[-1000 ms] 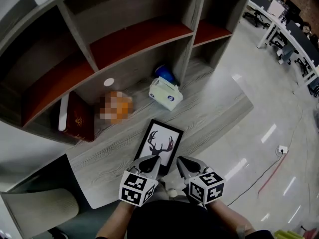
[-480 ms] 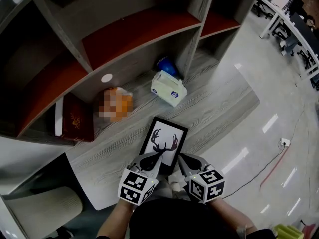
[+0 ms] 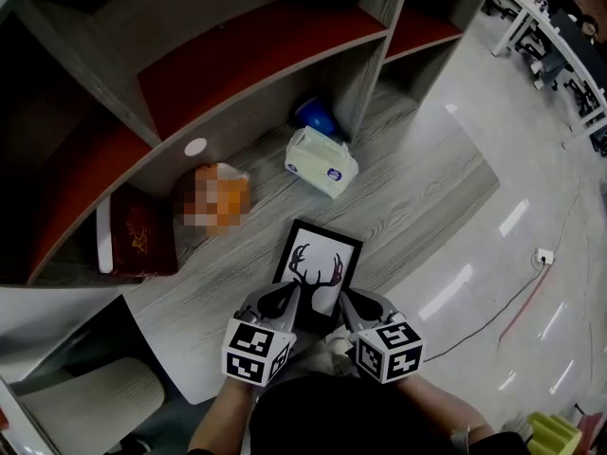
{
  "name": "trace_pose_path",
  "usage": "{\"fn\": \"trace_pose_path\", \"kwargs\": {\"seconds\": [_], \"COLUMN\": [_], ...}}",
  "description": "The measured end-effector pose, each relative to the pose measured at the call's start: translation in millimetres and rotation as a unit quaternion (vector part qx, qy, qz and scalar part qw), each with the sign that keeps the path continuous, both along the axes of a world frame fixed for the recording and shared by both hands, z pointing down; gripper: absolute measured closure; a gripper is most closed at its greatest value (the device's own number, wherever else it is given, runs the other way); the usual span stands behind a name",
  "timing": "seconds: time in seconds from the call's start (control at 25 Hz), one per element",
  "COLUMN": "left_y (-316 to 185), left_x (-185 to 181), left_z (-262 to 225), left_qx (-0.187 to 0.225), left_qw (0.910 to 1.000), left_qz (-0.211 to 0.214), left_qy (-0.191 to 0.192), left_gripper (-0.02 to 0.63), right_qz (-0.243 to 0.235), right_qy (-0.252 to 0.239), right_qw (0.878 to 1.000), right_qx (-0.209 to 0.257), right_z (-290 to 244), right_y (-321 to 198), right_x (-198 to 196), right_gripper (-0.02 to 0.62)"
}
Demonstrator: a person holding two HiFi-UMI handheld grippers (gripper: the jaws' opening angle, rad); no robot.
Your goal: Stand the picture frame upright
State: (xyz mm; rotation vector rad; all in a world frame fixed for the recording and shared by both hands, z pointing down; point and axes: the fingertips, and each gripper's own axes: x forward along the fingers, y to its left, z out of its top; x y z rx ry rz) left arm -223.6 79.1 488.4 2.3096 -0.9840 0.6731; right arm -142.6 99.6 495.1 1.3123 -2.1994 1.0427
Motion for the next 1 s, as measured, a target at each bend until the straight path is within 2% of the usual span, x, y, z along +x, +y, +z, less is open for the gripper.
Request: {"fn": "trace_pose_path", "kwargs": {"seconds": [0.16, 0.32, 0.64, 1.0], "left_y": [-9.0, -16.8, -29.0, -32.4], "left_x": [-12.3, -21.6, -26.8, -23.6], "left_z": [6.4, 13.0, 24.2, 35.4], "left_qx": [0.005, 0.000, -0.008, -0.032], "left_qw": [0.9996, 0.9991, 0.9988, 0.9990], "left_qz": [-0.016, -0.027, -0.032, -0.021], "left_qy": [-0.025, -0.032, -0.035, -0.023], "left_gripper": [0.606, 0.513, 0.465, 0.445], "right_qz": [0.022, 0.041, 0.096, 0.138], "right_qy": [0.004, 0.013, 0.036, 0.038], "right_qw": [1.000, 0.999, 0.995, 0.988], "right_qx": [0.000, -0.002, -0.018, -0.053], "right_z": [2.3, 6.1, 20.4, 37.4], "right_y": [-5.0, -9.5, -18.4, -22.9], "right_x": [0.4, 2.2, 11.4, 12.1], "right_gripper": [0.595, 0.529, 0.449, 0.417]}}
